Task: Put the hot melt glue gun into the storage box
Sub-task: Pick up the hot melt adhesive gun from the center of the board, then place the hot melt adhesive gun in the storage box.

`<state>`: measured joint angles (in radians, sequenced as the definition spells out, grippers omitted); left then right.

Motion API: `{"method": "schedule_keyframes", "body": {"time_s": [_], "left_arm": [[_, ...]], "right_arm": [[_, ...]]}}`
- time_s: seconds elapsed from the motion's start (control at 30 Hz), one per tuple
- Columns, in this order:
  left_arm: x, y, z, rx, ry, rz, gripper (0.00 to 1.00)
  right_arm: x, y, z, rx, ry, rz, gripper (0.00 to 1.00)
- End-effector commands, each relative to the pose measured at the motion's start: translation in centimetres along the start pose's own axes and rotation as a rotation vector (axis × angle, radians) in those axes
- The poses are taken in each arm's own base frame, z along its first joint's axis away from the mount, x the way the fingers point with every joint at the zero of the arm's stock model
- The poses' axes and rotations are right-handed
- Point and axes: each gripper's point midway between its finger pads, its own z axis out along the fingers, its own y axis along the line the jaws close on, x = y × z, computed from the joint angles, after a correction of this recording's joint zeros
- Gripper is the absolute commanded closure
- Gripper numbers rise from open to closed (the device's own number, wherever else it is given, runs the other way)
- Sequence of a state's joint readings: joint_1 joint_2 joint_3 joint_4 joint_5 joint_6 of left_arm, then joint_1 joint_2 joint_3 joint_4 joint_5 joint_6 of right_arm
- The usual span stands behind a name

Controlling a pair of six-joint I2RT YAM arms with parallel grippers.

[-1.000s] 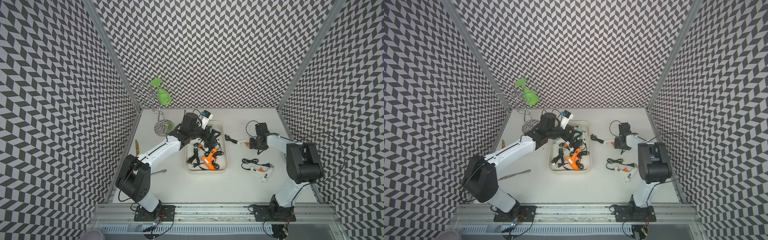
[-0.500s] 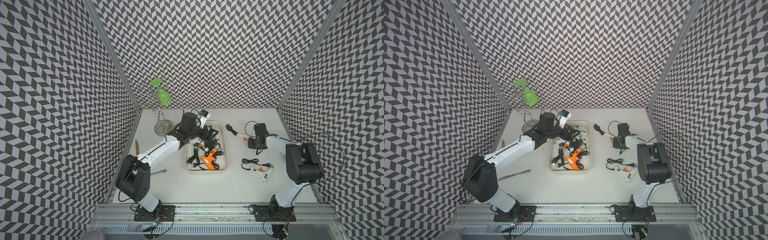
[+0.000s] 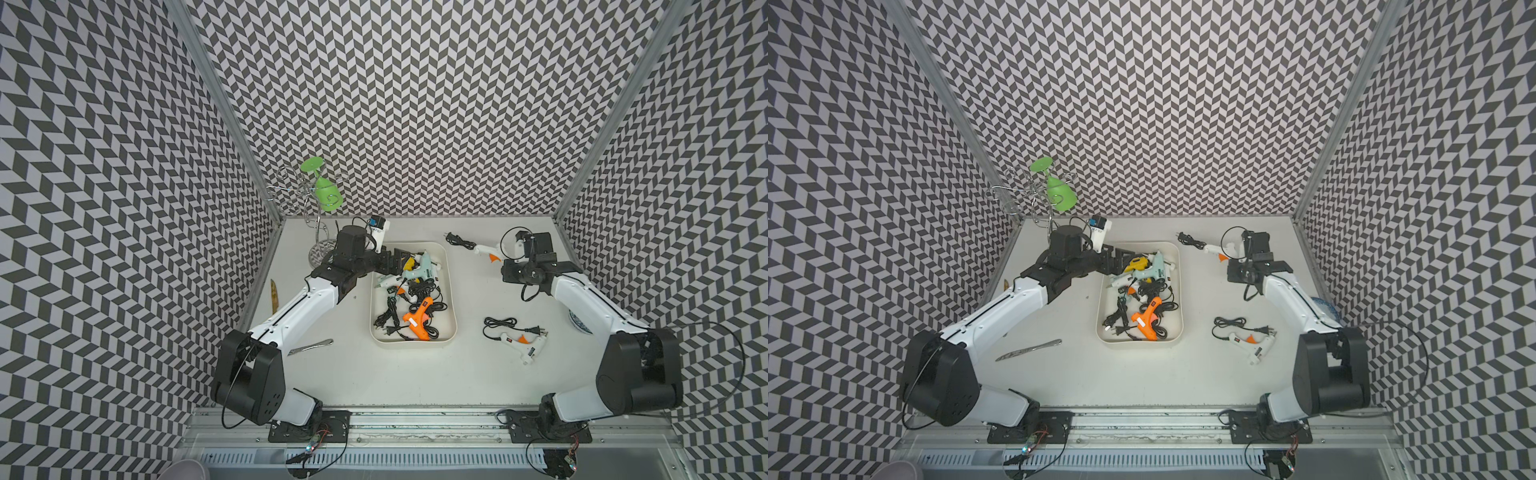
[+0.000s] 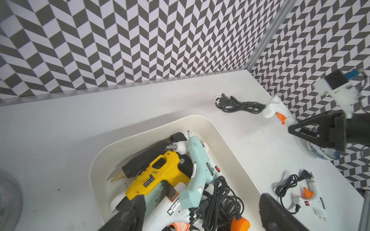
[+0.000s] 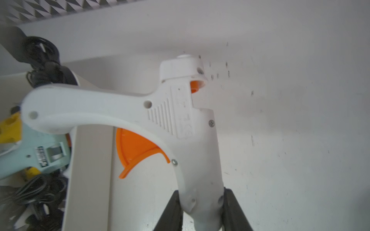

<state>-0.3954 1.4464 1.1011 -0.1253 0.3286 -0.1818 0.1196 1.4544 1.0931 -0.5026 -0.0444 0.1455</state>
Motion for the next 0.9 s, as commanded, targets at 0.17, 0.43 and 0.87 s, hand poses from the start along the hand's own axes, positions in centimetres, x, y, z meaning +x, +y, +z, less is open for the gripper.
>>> {"method": "schedule_keyframes", "body": {"time_s": [0.17, 0.43, 0.87], "left_arm": [[-1.9, 2.8, -3.2, -0.122, -0.074, -0.027, 0.07], [-1.0, 4.4, -4.5, -0.184, -0.056, -0.037, 0.07], [5.7, 4.9, -3.8, -0.160, 0.072, -0.139, 0.07]], "right_arm": [[-0.8, 8.3, -4.6, -0.159, -0.029, -0.180, 0.93], [6.7, 14.6, -5.2, -0.248, 0.106, -0.279, 0.93], [10.7, 16.5, -4.1, -0.087, 0.144, -0.585, 0.93]]}}
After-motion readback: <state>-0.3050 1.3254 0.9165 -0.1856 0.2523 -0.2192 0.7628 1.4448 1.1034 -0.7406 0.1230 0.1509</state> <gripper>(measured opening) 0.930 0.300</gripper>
